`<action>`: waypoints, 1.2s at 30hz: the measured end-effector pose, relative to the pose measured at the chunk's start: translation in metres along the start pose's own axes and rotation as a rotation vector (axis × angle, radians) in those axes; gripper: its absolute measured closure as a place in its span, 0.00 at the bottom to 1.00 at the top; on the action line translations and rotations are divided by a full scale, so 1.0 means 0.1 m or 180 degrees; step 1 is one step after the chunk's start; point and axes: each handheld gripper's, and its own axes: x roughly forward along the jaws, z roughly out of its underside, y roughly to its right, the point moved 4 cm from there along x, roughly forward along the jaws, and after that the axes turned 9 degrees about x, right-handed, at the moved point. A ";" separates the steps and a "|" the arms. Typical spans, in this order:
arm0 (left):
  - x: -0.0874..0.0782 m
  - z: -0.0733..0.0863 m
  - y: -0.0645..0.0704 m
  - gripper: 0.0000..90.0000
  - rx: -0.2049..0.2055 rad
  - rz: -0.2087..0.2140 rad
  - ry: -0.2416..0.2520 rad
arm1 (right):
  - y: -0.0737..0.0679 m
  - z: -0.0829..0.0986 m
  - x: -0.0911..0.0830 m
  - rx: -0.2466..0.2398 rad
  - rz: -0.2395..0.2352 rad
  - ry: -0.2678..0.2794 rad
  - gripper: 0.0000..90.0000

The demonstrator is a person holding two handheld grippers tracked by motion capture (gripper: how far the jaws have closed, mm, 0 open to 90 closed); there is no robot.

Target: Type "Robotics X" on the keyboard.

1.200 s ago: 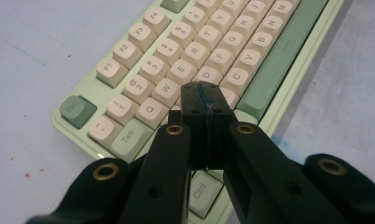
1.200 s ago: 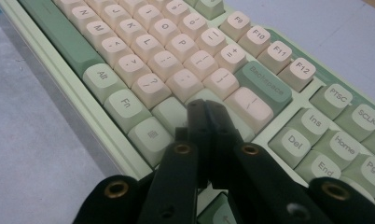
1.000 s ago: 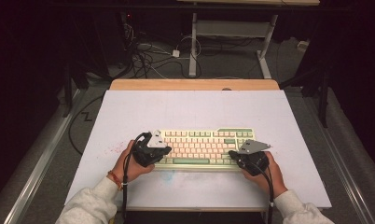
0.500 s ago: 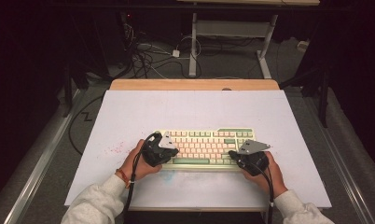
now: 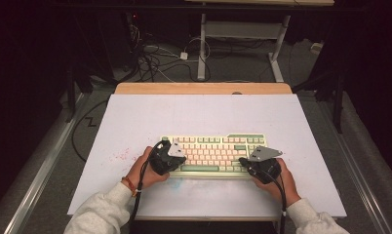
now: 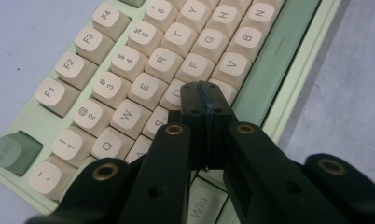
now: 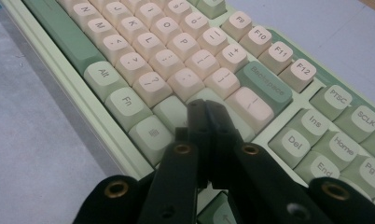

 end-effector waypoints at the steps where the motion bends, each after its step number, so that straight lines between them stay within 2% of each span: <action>1: -0.01 0.00 0.00 0.96 0.0005 -0.0002 0.0010 | 0.00 0.00 0.00 -0.0001 0.0002 0.0000 1.00; 7: -0.04 -0.02 -0.01 0.96 -0.0001 -0.0039 0.0052 | 0.00 0.00 0.00 0.0003 0.0000 -0.0002 1.00; 14: -0.06 -0.02 -0.01 0.96 0.0001 -0.0019 0.0069 | 0.00 0.00 0.00 0.0006 -0.0007 -0.0004 1.00; 24: -0.09 -0.02 -0.04 0.92 -0.0033 -0.0098 0.0152 | 0.00 0.00 0.00 0.0002 -0.0005 -0.0006 1.00; 28: -0.12 -0.02 -0.05 0.89 -0.0033 -0.0152 0.0201 | -0.01 0.00 0.00 0.0011 0.0000 -0.0019 1.00; 30: -0.13 -0.02 -0.06 0.86 -0.0033 -0.0205 0.0216 | -0.01 -0.01 -0.01 -0.0033 0.0015 -0.0005 1.00; 36: -0.18 -0.02 -0.09 0.77 -0.0056 -0.0308 0.0315 | -0.02 -0.06 -0.07 -0.0033 0.0026 0.0116 1.00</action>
